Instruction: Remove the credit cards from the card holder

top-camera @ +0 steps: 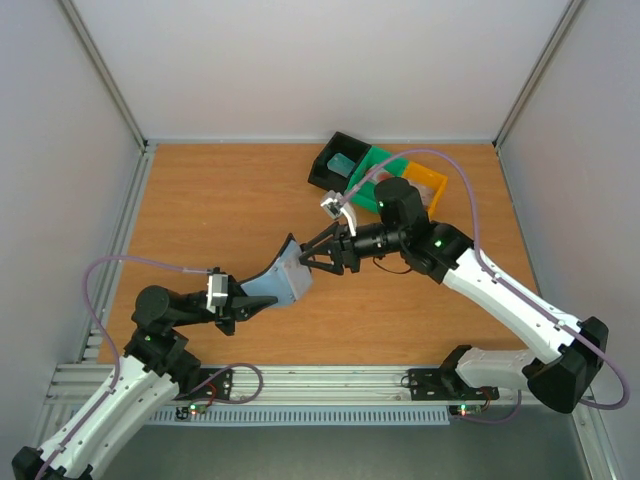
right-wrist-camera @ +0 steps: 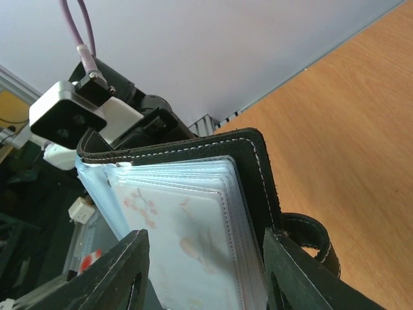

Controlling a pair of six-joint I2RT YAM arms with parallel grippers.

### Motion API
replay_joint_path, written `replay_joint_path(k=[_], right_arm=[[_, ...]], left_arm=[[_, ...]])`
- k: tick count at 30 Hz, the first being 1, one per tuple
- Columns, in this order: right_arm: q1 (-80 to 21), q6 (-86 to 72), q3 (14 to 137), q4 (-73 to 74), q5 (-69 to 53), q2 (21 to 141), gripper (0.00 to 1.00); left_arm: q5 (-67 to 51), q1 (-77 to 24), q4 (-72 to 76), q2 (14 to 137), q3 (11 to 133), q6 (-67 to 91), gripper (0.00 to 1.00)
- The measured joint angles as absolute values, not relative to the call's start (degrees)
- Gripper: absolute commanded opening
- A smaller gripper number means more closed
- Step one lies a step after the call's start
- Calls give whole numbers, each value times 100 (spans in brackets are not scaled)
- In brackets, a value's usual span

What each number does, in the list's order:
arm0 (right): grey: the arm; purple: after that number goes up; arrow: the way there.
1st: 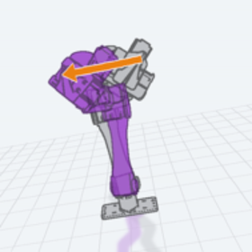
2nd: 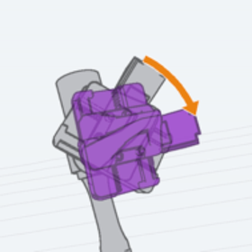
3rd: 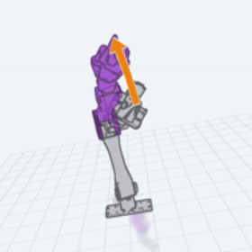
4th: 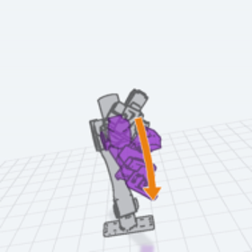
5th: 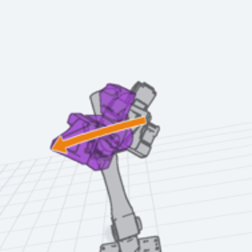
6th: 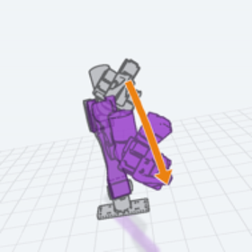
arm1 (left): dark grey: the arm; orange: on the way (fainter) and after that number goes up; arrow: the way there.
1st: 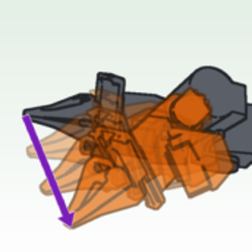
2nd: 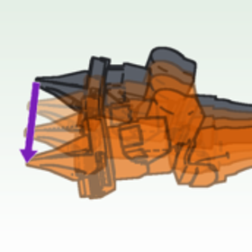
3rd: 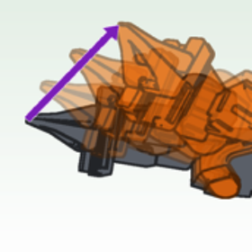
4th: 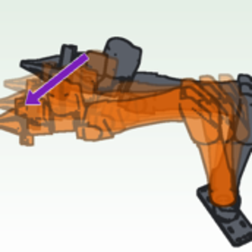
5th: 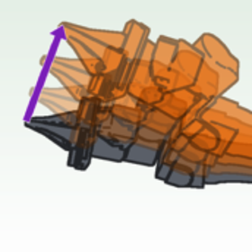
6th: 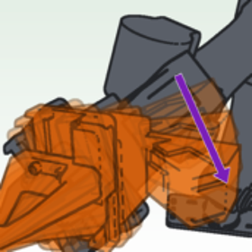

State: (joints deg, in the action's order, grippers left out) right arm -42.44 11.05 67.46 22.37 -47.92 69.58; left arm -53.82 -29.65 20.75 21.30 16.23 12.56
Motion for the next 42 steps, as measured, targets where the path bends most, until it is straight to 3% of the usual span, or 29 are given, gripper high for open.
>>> replay_joint_path(k=[6,17,30,42], right_arm=[[-4335,1205,6746,2272,-4908,7004,40],[-4521,1597,6746,2322,-5400,6956,35],[-5273,1782,6956,2217,-5907,7177,40],[-5655,2340,7314,2770,-5203,7107,37]], left_arm=[[-5380,-2965,2075,2130,1621,1256,0],[-5378,-2971,2067,2134,1621,1236,0],[-5196,-2971,2032,2141,1621,1170,0],[-5146,-2971,2034,2141,1621,1173,0]])
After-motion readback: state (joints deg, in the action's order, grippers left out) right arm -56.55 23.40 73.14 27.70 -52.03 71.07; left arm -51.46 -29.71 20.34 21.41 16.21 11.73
